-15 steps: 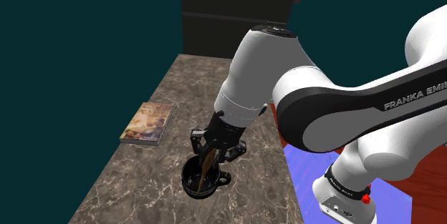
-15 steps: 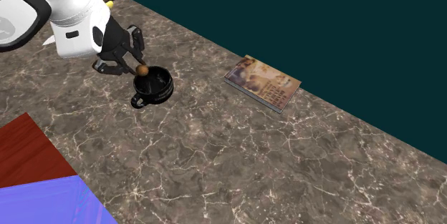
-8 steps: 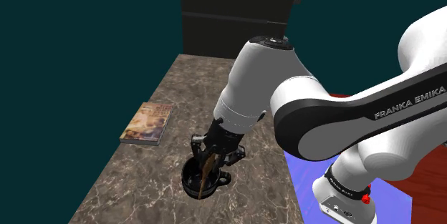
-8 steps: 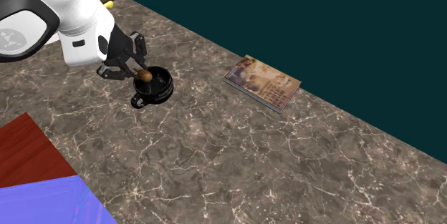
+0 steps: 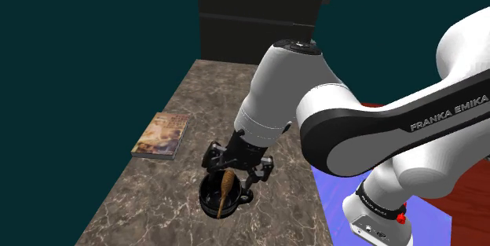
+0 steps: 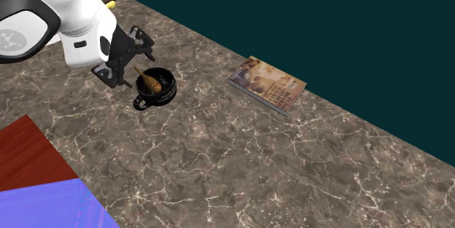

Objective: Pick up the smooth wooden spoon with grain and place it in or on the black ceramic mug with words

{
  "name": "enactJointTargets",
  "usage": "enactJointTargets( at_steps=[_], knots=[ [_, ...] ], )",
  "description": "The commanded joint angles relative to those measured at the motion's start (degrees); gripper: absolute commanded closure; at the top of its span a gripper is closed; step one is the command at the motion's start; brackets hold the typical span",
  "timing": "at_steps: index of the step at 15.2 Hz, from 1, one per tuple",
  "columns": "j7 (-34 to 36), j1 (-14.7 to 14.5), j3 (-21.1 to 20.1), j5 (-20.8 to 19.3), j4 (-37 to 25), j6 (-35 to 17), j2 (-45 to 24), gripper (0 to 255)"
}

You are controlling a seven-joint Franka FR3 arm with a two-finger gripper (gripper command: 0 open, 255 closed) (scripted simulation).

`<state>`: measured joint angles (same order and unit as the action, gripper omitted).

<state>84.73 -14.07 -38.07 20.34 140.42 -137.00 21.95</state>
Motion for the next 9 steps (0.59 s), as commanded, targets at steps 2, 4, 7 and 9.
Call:
enactJointTargets(
  at_steps=[2, 4, 7, 9],
  knots=[
    [-0.4, -0.4, 0.9, 0.4, -0.6, 2.3, 1.7, 0],
    [-0.9, -1.0, 2.7, 0.9, -2.0, 6.7, 4.7, 0],
    [-1.1, -1.3, 3.4, 1.0, -2.7, 8.4, 5.7, 0],
    [-1.1, -1.3, 3.4, 1.0, -2.7, 8.4, 5.7, 0]
  ],
)
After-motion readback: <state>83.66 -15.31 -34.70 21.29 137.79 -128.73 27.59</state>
